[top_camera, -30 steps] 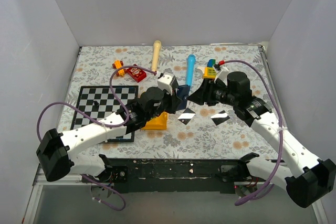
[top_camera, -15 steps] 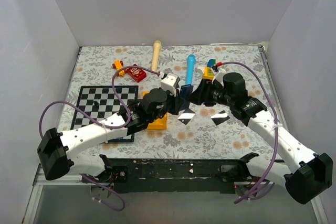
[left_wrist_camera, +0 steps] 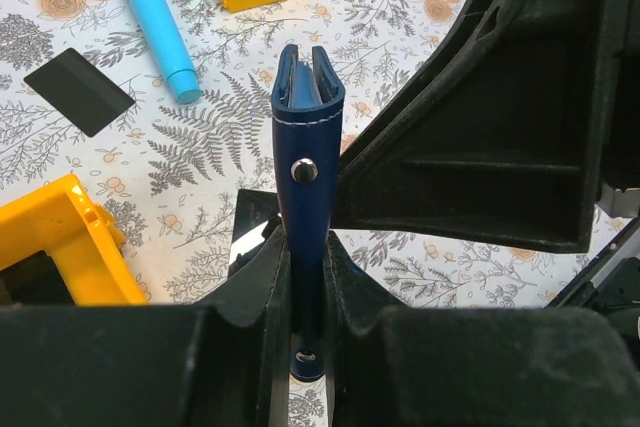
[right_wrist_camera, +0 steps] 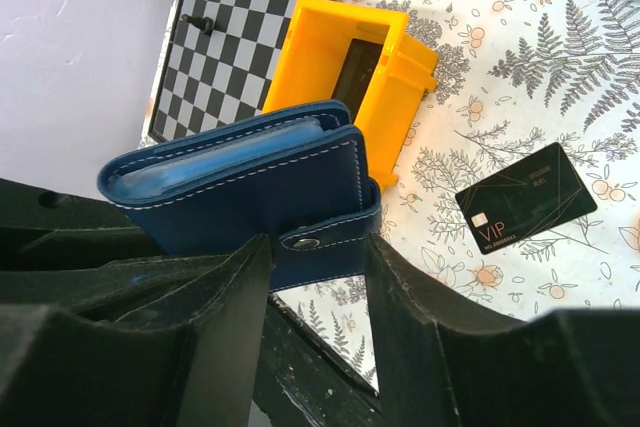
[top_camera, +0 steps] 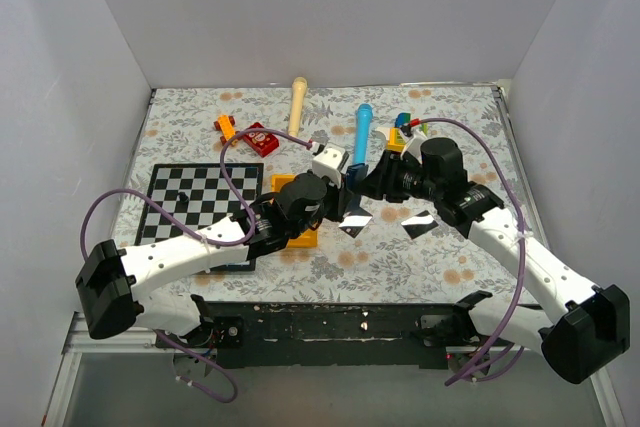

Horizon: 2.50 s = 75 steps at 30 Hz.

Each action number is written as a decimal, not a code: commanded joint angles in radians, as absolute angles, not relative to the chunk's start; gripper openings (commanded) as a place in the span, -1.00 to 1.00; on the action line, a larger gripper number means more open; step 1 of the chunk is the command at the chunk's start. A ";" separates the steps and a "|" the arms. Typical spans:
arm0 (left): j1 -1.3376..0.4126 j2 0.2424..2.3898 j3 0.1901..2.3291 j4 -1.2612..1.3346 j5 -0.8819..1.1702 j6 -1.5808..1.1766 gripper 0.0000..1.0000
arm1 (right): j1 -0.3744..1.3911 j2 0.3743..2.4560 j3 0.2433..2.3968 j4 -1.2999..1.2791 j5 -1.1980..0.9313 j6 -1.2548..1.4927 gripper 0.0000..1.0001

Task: Put the credit cards into the card holder
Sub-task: Open the card holder at the center of the board.

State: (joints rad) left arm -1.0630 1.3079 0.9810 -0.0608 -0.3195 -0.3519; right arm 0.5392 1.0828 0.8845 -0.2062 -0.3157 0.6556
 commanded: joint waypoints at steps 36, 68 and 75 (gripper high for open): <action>-1.083 1.249 0.991 -0.089 -0.453 -0.316 -1.00 | 0.545 0.887 0.876 -0.273 -0.063 0.598 0.18; -1.103 1.278 1.006 -0.055 -0.364 -0.342 -1.00 | 0.546 1.054 0.830 -0.189 -0.210 0.657 -0.03; -1.103 1.262 0.993 -0.049 -0.370 -0.344 -1.00 | 0.546 1.078 0.830 -0.193 -0.196 0.666 -0.12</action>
